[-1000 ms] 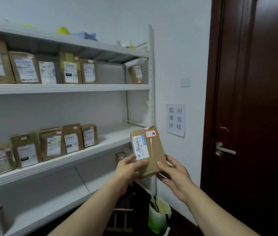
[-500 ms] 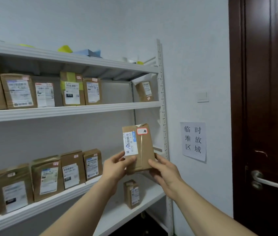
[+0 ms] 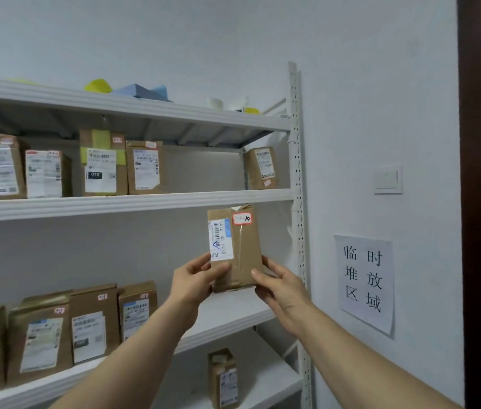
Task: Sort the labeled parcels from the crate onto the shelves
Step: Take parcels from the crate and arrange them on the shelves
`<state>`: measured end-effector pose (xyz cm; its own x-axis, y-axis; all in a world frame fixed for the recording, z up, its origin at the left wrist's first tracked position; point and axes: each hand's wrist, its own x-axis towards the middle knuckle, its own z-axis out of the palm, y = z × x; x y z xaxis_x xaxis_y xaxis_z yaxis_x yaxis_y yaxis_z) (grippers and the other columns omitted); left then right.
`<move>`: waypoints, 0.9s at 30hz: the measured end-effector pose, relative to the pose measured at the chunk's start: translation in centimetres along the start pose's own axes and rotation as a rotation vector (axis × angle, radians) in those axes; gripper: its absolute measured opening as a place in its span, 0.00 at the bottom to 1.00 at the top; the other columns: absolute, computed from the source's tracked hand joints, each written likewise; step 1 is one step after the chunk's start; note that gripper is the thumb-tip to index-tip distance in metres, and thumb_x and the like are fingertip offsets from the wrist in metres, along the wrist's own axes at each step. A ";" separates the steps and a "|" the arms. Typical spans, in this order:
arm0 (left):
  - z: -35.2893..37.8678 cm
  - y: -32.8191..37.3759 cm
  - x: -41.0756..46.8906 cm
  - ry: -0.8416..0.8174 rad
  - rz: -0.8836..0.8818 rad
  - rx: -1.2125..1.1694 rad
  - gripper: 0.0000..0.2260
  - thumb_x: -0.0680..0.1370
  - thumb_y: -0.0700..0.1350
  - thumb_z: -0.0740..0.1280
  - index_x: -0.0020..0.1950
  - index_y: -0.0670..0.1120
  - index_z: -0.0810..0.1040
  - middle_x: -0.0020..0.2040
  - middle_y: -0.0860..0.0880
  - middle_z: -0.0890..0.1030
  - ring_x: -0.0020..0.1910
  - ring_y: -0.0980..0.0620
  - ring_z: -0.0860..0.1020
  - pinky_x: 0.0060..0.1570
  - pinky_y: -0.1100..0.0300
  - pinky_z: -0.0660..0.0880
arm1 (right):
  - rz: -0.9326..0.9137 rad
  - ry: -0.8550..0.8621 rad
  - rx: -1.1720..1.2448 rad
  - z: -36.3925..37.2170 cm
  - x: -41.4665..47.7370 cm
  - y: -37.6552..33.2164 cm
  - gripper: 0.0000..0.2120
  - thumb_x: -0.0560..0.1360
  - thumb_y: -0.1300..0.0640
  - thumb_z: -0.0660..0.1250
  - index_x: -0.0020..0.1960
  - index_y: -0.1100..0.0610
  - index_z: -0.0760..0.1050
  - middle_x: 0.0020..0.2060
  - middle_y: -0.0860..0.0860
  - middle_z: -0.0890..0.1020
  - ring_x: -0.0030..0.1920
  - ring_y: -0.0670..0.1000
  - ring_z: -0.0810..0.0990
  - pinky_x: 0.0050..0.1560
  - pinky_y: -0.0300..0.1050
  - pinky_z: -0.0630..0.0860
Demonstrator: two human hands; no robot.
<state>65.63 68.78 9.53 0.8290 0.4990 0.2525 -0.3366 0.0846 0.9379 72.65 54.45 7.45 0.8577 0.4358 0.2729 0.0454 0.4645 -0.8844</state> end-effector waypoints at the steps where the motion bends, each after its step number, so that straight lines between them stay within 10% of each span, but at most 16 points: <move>1: 1.0 -0.2 0.8 0.005 0.007 0.005 0.20 0.72 0.34 0.72 0.63 0.42 0.77 0.49 0.48 0.84 0.44 0.53 0.82 0.41 0.60 0.76 | -0.001 -0.007 -0.006 -0.9 1.0 -0.3 0.20 0.74 0.69 0.67 0.64 0.57 0.74 0.42 0.49 0.84 0.46 0.47 0.80 0.50 0.38 0.75; 17: 11.2 -0.9 9.3 0.023 0.106 0.177 0.21 0.72 0.31 0.69 0.64 0.43 0.76 0.44 0.53 0.84 0.40 0.57 0.81 0.36 0.67 0.74 | -0.042 -0.077 -0.073 -10.0 12.9 -3.1 0.20 0.75 0.64 0.67 0.66 0.54 0.73 0.52 0.58 0.83 0.56 0.56 0.81 0.63 0.53 0.75; 27: 11.7 1.6 17.6 0.017 0.236 0.357 0.24 0.72 0.33 0.72 0.67 0.43 0.73 0.47 0.46 0.83 0.42 0.50 0.82 0.40 0.63 0.77 | -0.191 -0.079 -0.183 -8.1 22.3 -4.1 0.14 0.77 0.62 0.65 0.61 0.49 0.75 0.51 0.53 0.83 0.55 0.51 0.80 0.61 0.46 0.75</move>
<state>84.95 67.57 18.24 0.7390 0.4835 0.4691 -0.3380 -0.3363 0.8790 95.75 56.02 14.05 0.7823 0.4161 0.4635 0.3004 0.3999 -0.8659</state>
